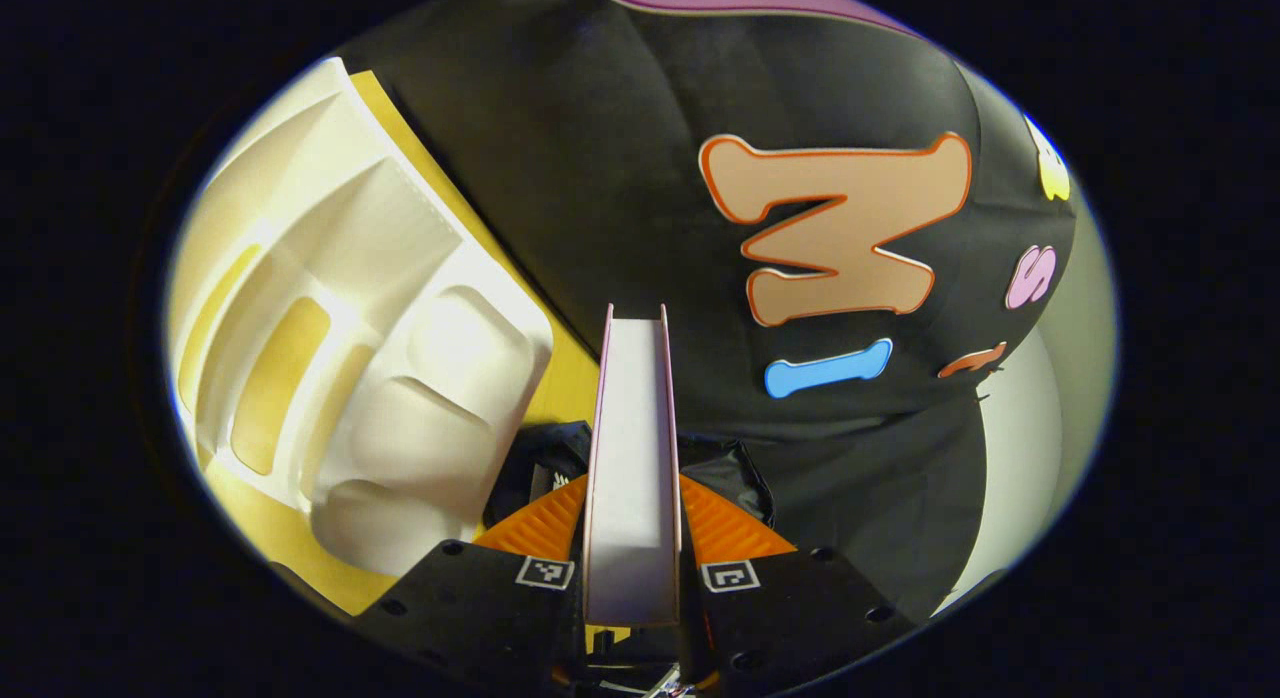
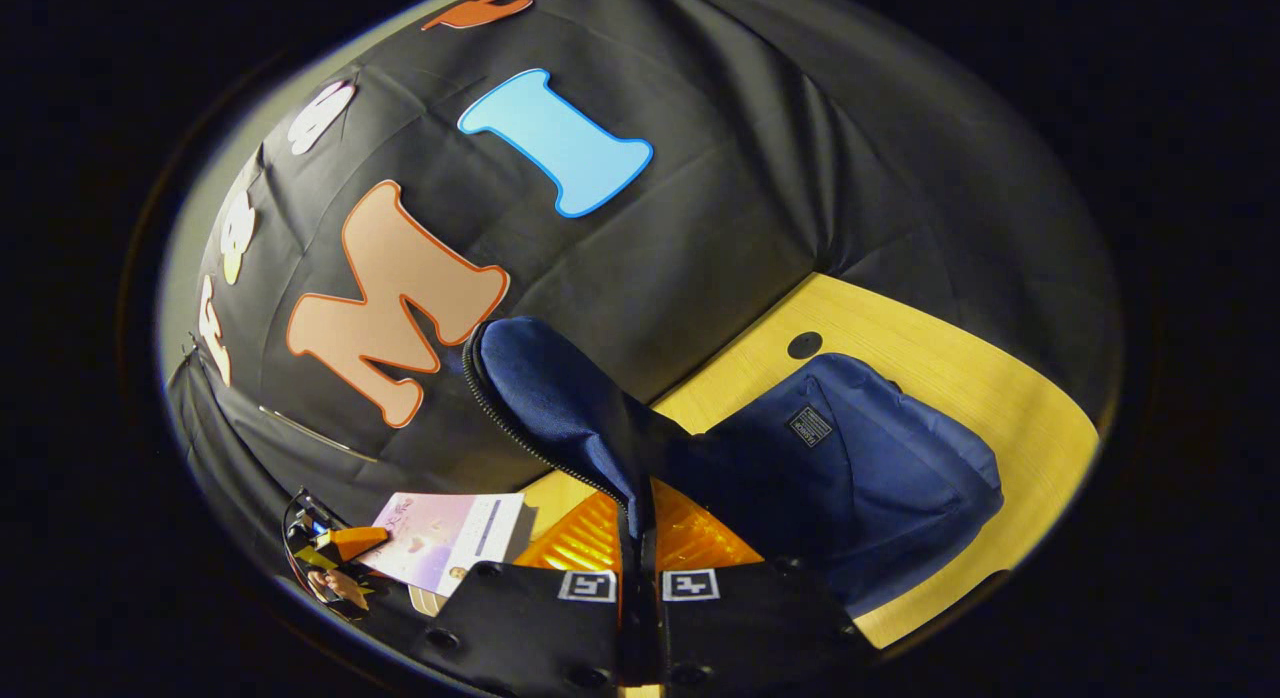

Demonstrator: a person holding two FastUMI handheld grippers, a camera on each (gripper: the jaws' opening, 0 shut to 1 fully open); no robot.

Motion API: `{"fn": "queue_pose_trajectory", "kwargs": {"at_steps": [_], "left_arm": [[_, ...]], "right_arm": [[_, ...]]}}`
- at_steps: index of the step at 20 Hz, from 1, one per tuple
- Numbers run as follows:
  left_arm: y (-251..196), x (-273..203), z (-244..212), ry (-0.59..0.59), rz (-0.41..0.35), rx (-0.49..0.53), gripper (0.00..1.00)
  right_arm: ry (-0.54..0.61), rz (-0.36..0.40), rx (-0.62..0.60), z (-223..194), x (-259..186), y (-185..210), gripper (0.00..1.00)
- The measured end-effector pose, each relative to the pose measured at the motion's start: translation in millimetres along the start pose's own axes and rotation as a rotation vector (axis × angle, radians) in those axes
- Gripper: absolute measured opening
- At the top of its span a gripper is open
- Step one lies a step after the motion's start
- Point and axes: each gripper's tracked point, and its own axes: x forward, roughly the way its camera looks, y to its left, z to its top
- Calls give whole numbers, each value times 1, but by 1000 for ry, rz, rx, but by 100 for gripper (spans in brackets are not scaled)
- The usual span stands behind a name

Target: Open the schoolbag, grab two books from the bookshelf and put them into the schoolbag.

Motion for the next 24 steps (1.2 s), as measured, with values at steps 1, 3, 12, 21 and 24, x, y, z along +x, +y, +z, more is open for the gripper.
{"fn": "queue_pose_trajectory", "kwargs": {"at_steps": [1, 3, 12, 21, 24], "left_arm": [[1, 9, -7, 13, 3, -5, 31], [3, 27, -21, 38, 16, 0, 32], [16, 99, -73, 104, 123, 14, 32], [26, 160, -129, 124, 134, -116, 32], [28, 173, -142, 118, 121, -124, 34]], "right_arm": [[0, 2, 0, 1, 0, 0, 4], [0, 6, -3, 2, -1, 0, 2], [14, 32, -6, -2, 0, 0, 3], [27, 52, -16, -3, 4, 2, 4], [40, 65, -14, -9, 4, 5, 3]]}}
